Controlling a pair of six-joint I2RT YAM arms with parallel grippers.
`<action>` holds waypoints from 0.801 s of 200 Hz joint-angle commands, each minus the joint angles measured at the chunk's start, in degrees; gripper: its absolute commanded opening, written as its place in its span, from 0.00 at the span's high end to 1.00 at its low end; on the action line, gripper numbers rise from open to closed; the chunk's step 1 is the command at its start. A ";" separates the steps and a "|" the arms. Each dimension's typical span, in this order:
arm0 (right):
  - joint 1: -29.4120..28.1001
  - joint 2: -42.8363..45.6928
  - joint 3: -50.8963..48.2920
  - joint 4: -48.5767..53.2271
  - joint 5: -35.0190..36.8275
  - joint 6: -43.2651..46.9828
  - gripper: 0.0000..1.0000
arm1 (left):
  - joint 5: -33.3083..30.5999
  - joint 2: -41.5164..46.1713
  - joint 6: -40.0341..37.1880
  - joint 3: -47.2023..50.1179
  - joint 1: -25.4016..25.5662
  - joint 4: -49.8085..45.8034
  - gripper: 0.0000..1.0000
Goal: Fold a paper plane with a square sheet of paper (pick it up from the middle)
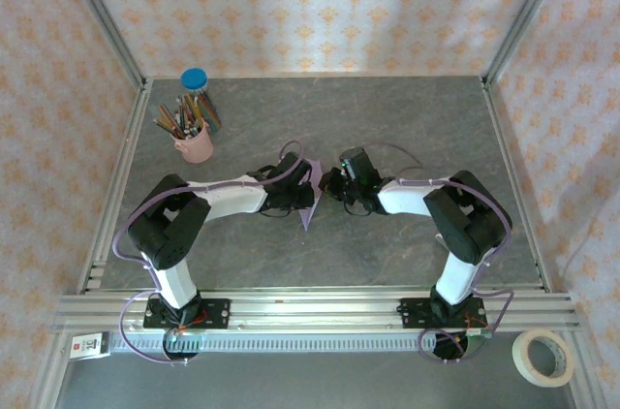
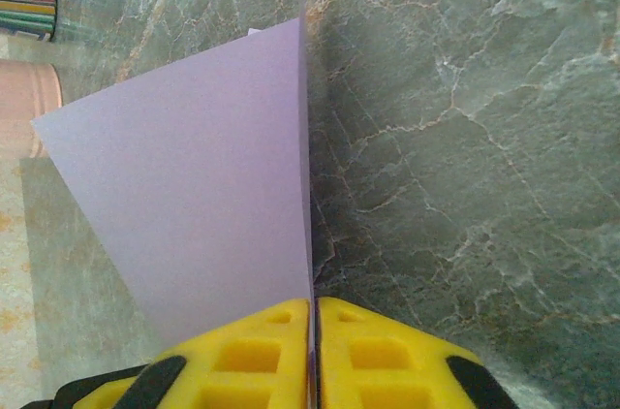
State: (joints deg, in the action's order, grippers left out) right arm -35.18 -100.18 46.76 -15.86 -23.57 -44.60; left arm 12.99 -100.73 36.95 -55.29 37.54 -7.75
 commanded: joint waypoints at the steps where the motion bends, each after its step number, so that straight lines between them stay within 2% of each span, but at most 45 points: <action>1: 0.46 2.65 0.72 -0.01 1.55 0.08 0.85 | -2.93 -1.19 -1.26 -1.83 0.46 -3.32 0.85; 16: 0.54 3.92 0.38 0.91 3.62 0.38 0.77 | -3.67 -1.05 -1.62 -2.20 0.46 -4.01 0.88; 35: 0.94 6.62 -0.75 2.49 7.46 0.47 0.60 | -4.68 -0.97 -2.59 -2.99 0.50 -5.18 0.94; 64: 2.32 11.95 -3.16 5.05 14.50 0.69 0.39 | -8.81 -1.20 -5.81 -6.23 0.52 -8.78 0.95; 91: 4.75 15.44 -6.21 5.40 18.19 0.65 0.30 | -15.33 -4.06 -9.84 -13.76 0.00 -13.74 0.95; 106: 5.70 16.85 -8.15 4.05 19.34 1.15 0.21 | -17.59 -7.00 -12.05 -18.93 -1.01 -15.16 0.95; 131: 6.16 18.57 -9.57 3.13 20.88 3.23 0.10 | -18.35 -14.62 -14.00 -29.67 -3.66 -18.30 0.95; 160: 6.35 19.41 -10.39 2.85 21.90 4.68 0.05 | -16.93 -22.88 -14.27 -41.60 -6.46 -21.05 0.95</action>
State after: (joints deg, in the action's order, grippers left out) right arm -29.04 -82.63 36.86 -12.60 -5.26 -42.04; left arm -2.13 -118.52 24.91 -89.45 33.41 -22.96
